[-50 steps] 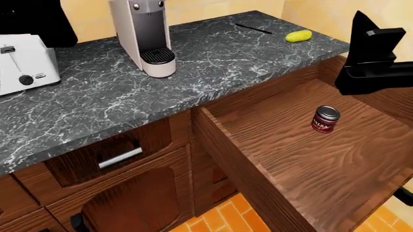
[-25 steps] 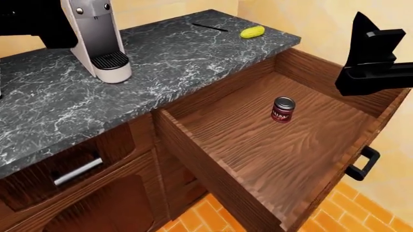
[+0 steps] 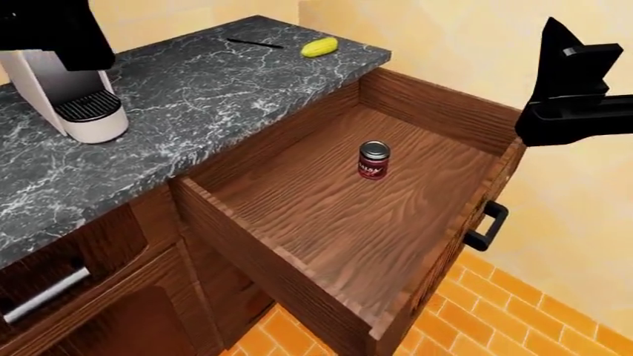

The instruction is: Close the right drawer.

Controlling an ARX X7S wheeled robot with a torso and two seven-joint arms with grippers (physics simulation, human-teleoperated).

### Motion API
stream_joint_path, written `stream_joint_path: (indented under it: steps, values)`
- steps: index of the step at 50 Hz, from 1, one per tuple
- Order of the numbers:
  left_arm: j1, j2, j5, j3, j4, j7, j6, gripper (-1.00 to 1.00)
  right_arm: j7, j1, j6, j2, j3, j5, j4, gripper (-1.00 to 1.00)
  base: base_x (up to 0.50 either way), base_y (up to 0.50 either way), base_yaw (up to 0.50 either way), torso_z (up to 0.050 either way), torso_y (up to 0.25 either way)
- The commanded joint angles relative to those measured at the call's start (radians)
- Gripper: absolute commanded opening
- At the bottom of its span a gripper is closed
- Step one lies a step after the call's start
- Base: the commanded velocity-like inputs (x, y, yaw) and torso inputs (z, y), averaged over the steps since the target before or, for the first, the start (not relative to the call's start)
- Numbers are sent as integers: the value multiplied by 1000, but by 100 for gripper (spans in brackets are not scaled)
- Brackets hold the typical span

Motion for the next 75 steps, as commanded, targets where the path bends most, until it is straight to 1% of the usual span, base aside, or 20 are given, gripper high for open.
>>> stream_joint_path:
  steps: [1,68,71,75]
  values:
    - [-2,-8,1,5,2,3,9,100,-3,0,-11,7,-5,1,-3,100,0,0,-500,0,0]
    - [-27,-38,-5,41,8,16,51,100,-7,38,-61,50,-47,7,-3,100,0,0,-500,0,0]
    - [-26,-38,-3,44,8,16,53,100,-24,33,-58,43,-38,-12,-8,100,0,0,-500,0,0]
    - [-26,-38,2,45,6,21,54,100,-9,45,-34,54,-67,-38,-4,100,0,0,0,0,0]
